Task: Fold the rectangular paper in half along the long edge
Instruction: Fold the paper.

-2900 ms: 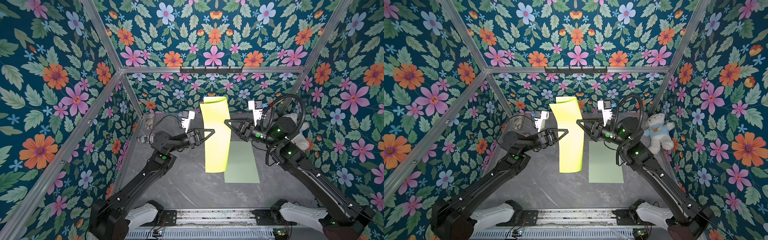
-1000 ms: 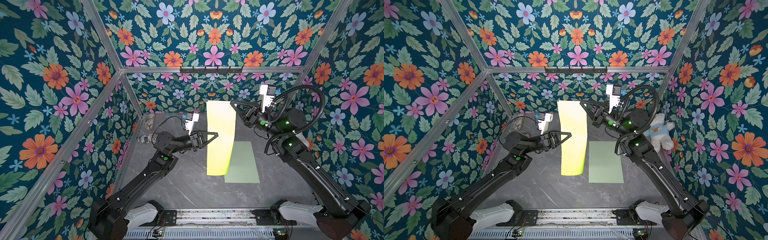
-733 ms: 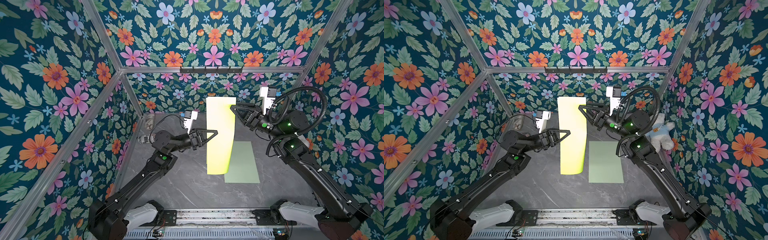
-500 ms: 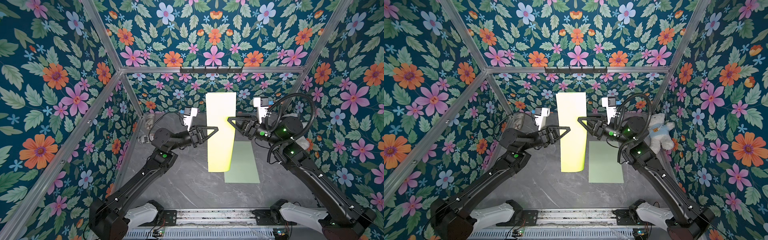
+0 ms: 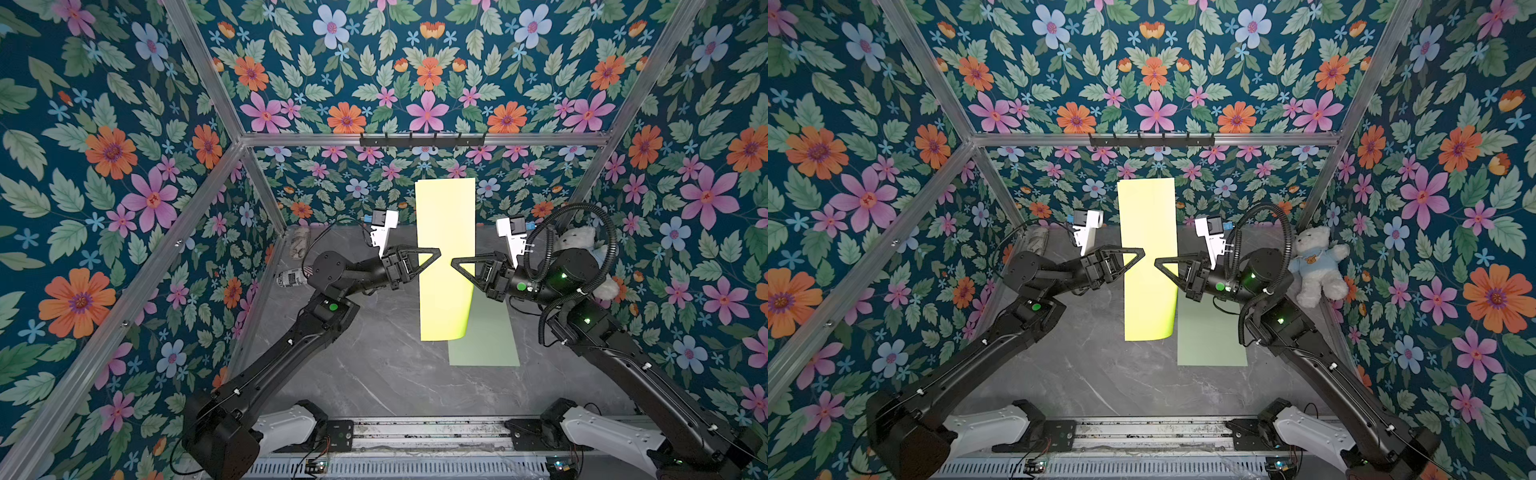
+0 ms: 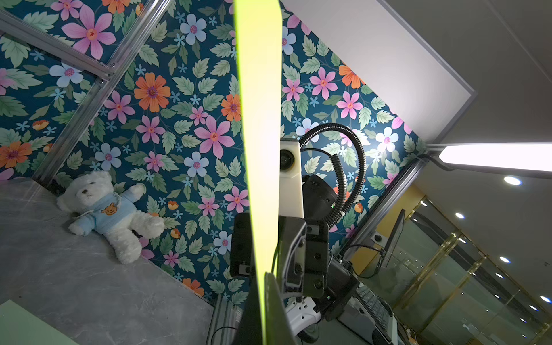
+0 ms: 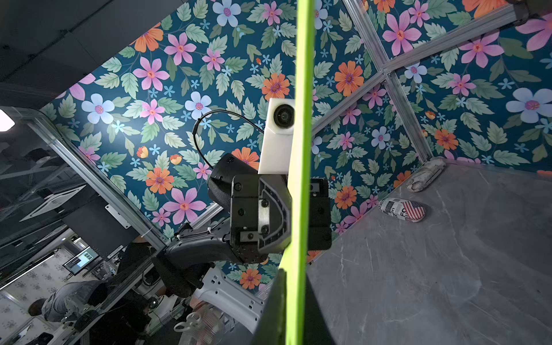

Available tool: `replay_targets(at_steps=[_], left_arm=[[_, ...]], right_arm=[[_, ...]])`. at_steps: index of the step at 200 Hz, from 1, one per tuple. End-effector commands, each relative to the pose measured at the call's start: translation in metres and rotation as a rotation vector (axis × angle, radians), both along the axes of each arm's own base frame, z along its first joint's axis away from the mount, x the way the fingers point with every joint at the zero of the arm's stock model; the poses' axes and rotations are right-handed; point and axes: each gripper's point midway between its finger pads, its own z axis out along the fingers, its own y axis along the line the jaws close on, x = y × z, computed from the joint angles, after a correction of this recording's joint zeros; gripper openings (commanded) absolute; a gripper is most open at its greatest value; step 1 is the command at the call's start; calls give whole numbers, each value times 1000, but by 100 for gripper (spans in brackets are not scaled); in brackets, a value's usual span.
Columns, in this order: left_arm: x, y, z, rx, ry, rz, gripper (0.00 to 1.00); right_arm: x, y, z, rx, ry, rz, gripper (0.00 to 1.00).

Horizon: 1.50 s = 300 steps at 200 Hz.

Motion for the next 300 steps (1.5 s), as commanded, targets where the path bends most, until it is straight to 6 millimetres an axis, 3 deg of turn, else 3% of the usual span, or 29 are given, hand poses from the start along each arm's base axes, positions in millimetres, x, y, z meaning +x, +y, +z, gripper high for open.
replay_targets(at_steps=[1,20,61,70,80,89,101,131,139,147,153,166,189,195,202,214,239,245,253,259,267,288,293,300], left_arm=[[-4,5,10,-12,-44,18,0],[-5,6,14,-16,-52,20,0],[-5,7,20,-27,-63,26,0],[-6,7,22,-30,-65,26,0],[-7,8,25,-36,-70,27,0],[-7,8,26,-39,-73,28,0],[-8,10,29,-45,-77,29,0],[-9,11,35,-56,-87,32,0],[-10,12,37,-58,-86,32,0],[-11,12,39,-63,-91,31,0],[-11,12,40,-65,-90,30,0],[-12,13,43,-71,-96,29,0],[-14,14,49,-79,-103,26,0],[-15,15,50,-81,-106,24,0],[-15,15,52,-85,-108,21,0],[-16,15,55,-89,-112,17,0],[-18,16,59,-97,-117,13,0],[-19,17,61,-100,-121,13,0],[-19,17,62,-102,-122,11,0],[-19,17,63,-103,-123,10,0],[-20,17,65,-105,-127,9,0],[-20,17,67,-106,-128,6,0],[-20,17,68,-107,-129,6,0],[-21,17,69,-109,-131,5,0]], right_arm=[[-2,-2,0,-25,-23,-10,34],[-6,-2,-5,-30,-20,9,0],[-18,-1,-12,-25,-9,75,0],[-22,-1,-13,-31,-7,94,30],[-25,-1,-16,-46,-4,105,37],[-27,-1,-18,-52,-8,112,30],[-31,-4,-18,-51,-16,116,0],[-43,-8,-14,-41,-31,150,0],[-45,-8,-14,-50,-31,154,22],[-44,-8,-17,-66,-25,151,27],[-46,-9,-17,-69,-29,160,25],[-50,-10,-18,-72,-33,168,0],[-57,-12,-19,-78,-32,192,0],[-57,-12,-21,-83,-30,188,12],[-57,-12,-22,-89,-29,185,14],[-59,-13,-24,-93,-27,196,0],[-66,-15,-24,-92,-29,220,0],[-65,-16,-26,-103,-22,210,14],[-65,-16,-28,-116,-21,204,18],[-65,-17,-30,-125,-20,203,15],[-67,-18,-30,-129,-26,203,0],[-70,-21,-30,-132,-27,200,0],[-69,-22,-31,-139,-23,188,13],[-67,-23,-32,-151,-18,175,17]])
